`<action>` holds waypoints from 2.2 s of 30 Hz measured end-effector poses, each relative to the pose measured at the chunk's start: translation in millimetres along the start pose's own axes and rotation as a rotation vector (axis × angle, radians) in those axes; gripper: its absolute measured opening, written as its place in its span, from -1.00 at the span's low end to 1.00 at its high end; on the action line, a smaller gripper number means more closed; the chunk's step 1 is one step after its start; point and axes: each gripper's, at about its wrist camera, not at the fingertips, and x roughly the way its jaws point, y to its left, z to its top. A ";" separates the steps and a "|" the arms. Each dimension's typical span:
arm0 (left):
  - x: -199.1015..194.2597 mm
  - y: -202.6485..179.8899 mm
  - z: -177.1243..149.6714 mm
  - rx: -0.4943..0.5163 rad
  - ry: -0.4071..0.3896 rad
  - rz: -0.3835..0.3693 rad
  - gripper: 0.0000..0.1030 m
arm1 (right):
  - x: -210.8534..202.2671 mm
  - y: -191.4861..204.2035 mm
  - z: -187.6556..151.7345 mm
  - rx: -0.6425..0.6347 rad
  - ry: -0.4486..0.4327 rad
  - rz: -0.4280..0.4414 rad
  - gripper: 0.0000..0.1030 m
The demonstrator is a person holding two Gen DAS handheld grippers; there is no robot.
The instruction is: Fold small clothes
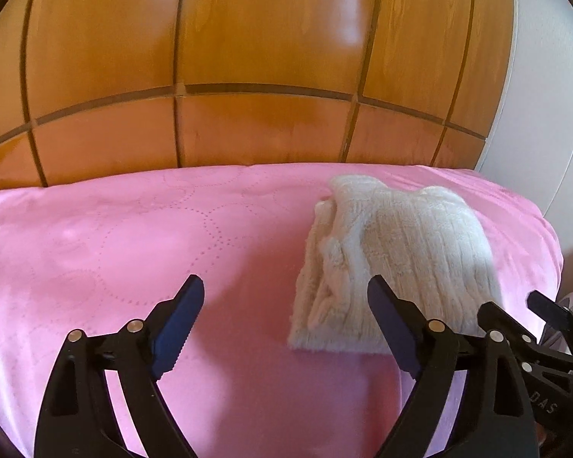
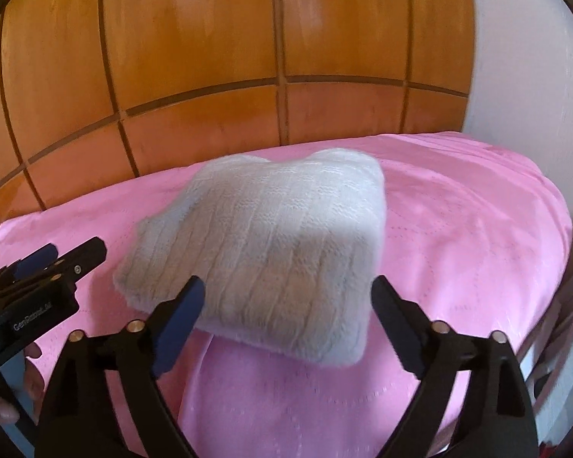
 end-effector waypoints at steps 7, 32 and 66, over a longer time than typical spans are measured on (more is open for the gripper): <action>-19.9 2.0 -14.0 -0.020 -0.005 0.016 0.73 | -22.6 -0.8 -18.1 0.040 -0.040 -0.061 0.95; -41.2 -2.8 -62.6 0.007 0.021 0.124 0.91 | -20.0 0.4 -46.3 0.071 -0.018 -0.214 0.95; -46.3 0.3 -65.4 -0.007 0.021 0.160 0.92 | -31.4 11.9 -49.9 0.046 -0.074 -0.211 0.95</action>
